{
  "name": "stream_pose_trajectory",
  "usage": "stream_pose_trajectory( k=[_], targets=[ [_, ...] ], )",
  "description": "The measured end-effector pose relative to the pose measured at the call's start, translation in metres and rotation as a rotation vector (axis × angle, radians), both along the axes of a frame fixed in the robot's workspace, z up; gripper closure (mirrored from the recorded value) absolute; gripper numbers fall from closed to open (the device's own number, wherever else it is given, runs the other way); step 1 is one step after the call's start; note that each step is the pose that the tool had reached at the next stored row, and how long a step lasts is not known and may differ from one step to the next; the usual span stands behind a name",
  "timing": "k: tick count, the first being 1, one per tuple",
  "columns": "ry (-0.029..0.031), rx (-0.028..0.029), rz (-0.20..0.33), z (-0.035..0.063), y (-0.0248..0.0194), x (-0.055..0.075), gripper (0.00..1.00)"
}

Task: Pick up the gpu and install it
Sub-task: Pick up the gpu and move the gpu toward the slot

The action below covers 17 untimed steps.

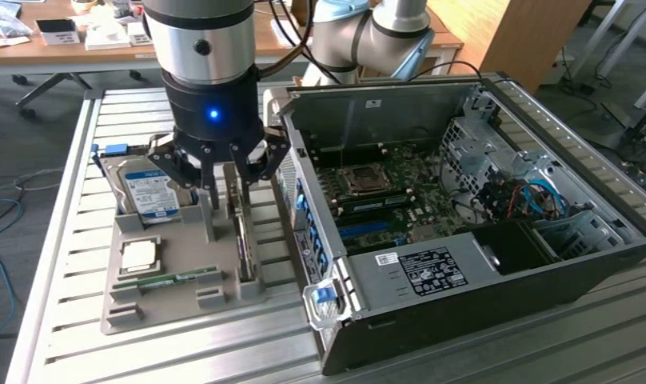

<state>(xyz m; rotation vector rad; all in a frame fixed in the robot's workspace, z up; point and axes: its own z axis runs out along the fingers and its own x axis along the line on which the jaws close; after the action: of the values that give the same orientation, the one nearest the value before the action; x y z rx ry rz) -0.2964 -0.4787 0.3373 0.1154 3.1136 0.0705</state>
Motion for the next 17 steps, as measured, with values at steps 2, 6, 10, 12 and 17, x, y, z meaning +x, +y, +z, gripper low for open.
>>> stream_pose_trajectory(
  k=[2,6,10,12,17],
  targets=[
    [0.0001,-0.0001,0.0,0.0,0.0,0.0,0.58],
    [-0.0001,0.0,0.0,-0.0001,0.0,0.0,0.58],
    [-0.0002,0.0001,0.0,-0.0018,0.0,0.0,0.58],
    [-0.0001,0.0001,0.0,-0.0032,0.0,0.0,0.58],
    [-0.0001,0.0,0.0,-0.0067,0.0,0.0,0.58]
  ],
)
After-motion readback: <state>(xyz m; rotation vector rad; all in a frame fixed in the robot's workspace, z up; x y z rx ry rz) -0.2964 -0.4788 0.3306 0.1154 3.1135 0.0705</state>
